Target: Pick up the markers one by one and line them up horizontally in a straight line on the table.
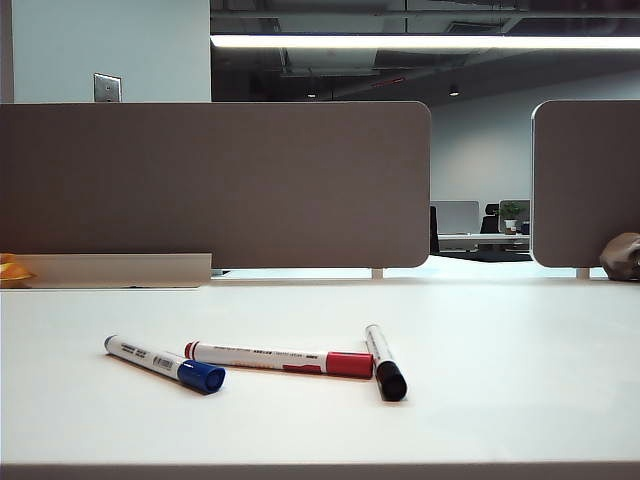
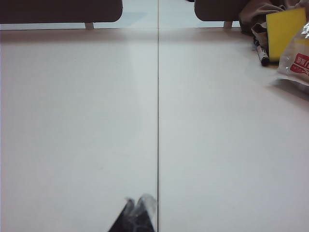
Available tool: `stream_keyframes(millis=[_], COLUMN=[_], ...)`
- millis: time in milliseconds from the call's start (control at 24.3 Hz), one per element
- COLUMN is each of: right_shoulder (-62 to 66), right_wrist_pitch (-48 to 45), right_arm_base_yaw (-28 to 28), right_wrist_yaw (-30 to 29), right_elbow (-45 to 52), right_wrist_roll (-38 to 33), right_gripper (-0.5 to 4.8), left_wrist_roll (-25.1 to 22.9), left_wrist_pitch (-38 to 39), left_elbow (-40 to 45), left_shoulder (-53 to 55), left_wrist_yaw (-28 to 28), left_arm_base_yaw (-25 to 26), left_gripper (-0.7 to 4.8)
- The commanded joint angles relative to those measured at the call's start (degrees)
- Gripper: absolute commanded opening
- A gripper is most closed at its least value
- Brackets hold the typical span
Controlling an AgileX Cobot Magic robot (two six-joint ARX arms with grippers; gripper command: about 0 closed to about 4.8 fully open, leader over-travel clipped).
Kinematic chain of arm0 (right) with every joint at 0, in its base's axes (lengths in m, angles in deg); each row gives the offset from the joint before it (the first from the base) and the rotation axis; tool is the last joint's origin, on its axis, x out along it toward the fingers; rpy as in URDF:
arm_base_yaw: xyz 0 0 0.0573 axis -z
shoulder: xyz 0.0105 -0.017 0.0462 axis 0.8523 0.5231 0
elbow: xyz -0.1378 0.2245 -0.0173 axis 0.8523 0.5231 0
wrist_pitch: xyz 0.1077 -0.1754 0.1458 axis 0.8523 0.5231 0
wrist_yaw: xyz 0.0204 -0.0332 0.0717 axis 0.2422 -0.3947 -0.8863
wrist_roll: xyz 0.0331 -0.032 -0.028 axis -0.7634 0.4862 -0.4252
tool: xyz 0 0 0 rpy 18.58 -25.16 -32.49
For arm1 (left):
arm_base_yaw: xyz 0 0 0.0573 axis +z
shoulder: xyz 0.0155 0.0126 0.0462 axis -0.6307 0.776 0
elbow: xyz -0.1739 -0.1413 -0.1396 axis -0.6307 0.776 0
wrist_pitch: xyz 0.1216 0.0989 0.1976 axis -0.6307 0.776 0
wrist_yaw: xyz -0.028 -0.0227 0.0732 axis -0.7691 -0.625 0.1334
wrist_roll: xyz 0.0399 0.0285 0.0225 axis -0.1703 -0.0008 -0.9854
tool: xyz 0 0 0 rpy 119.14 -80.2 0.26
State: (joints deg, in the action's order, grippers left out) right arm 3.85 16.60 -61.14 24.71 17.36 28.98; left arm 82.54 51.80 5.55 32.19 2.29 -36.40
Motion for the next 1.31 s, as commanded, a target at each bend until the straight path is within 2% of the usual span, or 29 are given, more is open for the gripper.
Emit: stream_keyframes(millis=[41, 821, 986, 1068, 1150, 1314], right_shoulder=[0.02, 0.02, 0.02, 0.02, 0.02, 0.02], right_wrist_pitch=[-0.09, -0.74, -0.94, -0.94, -0.85, -0.94], right_arm_base_yaw=[0.07, 0.04, 0.04, 0.04, 0.04, 0.04], right_wrist_yaw=[-0.02, -0.09, -0.07, -0.17, -1.36, -6.8], right_elbow=[0.37, 0.37, 0.37, 0.2, -0.2, -2.69], right_wrist_roll=[-0.24, 1.31, 0.68, -3.48, -12.09, -22.45], right_gripper=[0.03, 0.03, 0.03, 0.03, 0.03, 0.01], left_wrist_roll=[0.15, 0.63, 5.14, 7.52, 9.73, 10.25], left_wrist_pitch=[-0.55, -0.92, -2.62, -2.71, -2.69, -1.27], left_elbow=[-0.07, -0.24, -2.03, -4.11, -6.71, -12.87], left_shoulder=[0.02, 0.02, 0.02, 0.02, 0.02, 0.02], left_wrist_yaw=[-0.02, -0.02, -0.04, -0.17, -1.77, -6.73], left_arm_base_yaw=[0.09, 0.09, 0.09, 0.07, 0.07, 0.09], left_gripper=[-0.05, -0.05, -0.05, -0.05, -0.05, -0.05])
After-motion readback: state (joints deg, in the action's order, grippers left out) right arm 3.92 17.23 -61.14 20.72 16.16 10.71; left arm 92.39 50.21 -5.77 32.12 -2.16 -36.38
